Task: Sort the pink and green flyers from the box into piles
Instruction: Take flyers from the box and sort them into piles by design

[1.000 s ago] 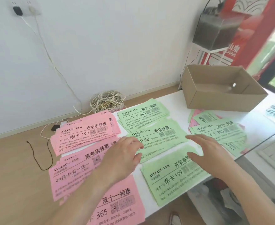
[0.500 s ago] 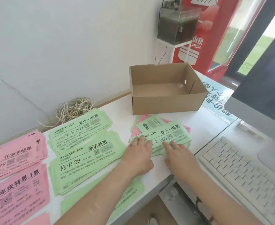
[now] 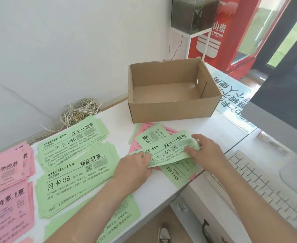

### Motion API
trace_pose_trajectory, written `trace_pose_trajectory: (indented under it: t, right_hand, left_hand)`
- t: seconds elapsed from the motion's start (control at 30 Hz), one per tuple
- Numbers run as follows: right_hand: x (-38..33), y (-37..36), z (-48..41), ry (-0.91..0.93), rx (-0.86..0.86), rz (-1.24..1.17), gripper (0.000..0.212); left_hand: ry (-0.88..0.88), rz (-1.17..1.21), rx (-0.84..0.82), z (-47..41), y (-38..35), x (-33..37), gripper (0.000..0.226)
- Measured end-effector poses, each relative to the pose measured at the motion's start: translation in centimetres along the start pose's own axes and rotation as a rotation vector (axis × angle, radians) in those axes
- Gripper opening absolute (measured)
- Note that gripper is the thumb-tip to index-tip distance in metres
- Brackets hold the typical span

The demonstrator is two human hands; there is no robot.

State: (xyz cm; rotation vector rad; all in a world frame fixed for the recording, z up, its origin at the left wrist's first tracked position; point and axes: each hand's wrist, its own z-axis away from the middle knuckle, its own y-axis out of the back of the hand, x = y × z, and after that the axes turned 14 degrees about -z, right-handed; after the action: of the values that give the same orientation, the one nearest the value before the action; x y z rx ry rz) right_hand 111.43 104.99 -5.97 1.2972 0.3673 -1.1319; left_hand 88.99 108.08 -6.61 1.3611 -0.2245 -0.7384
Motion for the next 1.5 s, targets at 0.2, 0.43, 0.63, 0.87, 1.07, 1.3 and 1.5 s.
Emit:
trace_pose_trajectory:
  t: [0.2, 0.43, 0.63, 0.87, 1.07, 1.3, 1.5]
  right_hand:
    - [-0.3, 0.6, -0.2, 0.087, 0.053, -0.348, 0.035]
    - [0.2, 1.6, 1.1, 0.13, 0.004, -0.628, 0.009]
    - [0.4, 1.7, 0.6, 0.085, -0.07, -0.612, 0.01]
    - [0.8, 1.3, -0.4, 0.059, -0.022, -0.315, 0.015]
    - [0.8, 1.2, 0.1, 0.058, -0.02, -0.345, 0.019]
    - [0.9, 1.6, 0.1, 0.101, -0.147, -0.363, 0.017]
    - [1.6, 1.9, 1.0, 0.115, -0.244, -0.406, 0.025]
  left_hand:
    - [-0.009, 0.18, -0.082, 0.0, 0.1, -1.1, 0.056]
    - [0.166, 0.59, 0.097, -1.3, 1.3, -2.2, 0.07]
    - [0.337, 0.905, 0.113, -1.7, 2.5, -3.3, 0.024]
    - [0.576, 1.057, 0.272, -0.5, 2.9, -6.8, 0.012]
    - [0.558, 1.288, 0.244, 1.4, 4.9, -8.9, 0.012]
    - [0.327, 0.881, 0.021, -0.1, 2.7, -5.3, 0.008]
    - [0.19, 0.784, 0.026, 0.4, 2.3, -3.9, 0.024]
